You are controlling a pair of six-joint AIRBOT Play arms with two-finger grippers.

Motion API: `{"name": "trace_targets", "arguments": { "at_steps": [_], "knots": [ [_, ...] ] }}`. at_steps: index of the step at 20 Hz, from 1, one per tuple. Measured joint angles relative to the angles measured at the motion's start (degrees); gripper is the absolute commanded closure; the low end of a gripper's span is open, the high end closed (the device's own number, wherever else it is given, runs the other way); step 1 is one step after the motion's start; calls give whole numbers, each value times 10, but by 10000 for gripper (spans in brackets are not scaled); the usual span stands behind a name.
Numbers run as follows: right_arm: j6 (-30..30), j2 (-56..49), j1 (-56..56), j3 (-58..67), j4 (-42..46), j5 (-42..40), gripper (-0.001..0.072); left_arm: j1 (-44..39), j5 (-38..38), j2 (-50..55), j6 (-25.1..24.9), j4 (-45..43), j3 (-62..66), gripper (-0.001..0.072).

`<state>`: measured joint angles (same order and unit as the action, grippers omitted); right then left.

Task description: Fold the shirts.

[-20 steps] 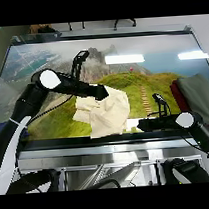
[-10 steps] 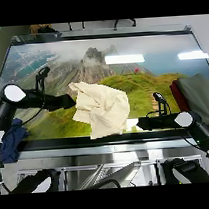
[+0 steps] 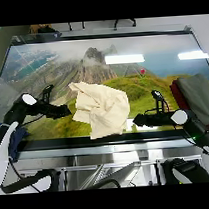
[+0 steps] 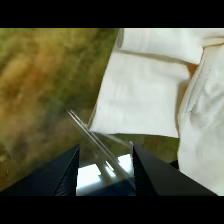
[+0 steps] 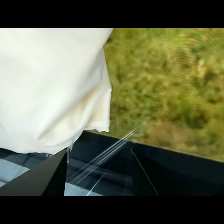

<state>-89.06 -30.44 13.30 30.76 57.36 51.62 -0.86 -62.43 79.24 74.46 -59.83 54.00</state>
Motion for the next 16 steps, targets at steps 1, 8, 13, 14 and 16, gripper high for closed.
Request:
{"name": "trace_targets", "arguments": {
  "at_steps": [1,8,13,14,16],
  "knots": [
    [2,-2,0,0,0,-2,275,-10,2,22,-2,0,12,349],
    [10,-7,3,0,-11,-4,274,-55,-4,133,-6,6,87,349],
    [47,-24,40,0,-57,-3,75,-51,-18,153,-6,0,120,350],
    [51,-35,52,0,-63,-5,64,-52,-20,154,-6,0,122,351],
    [62,-63,81,0,-76,-17,65,-57,-22,155,-5,5,119,351]
  ]
}}
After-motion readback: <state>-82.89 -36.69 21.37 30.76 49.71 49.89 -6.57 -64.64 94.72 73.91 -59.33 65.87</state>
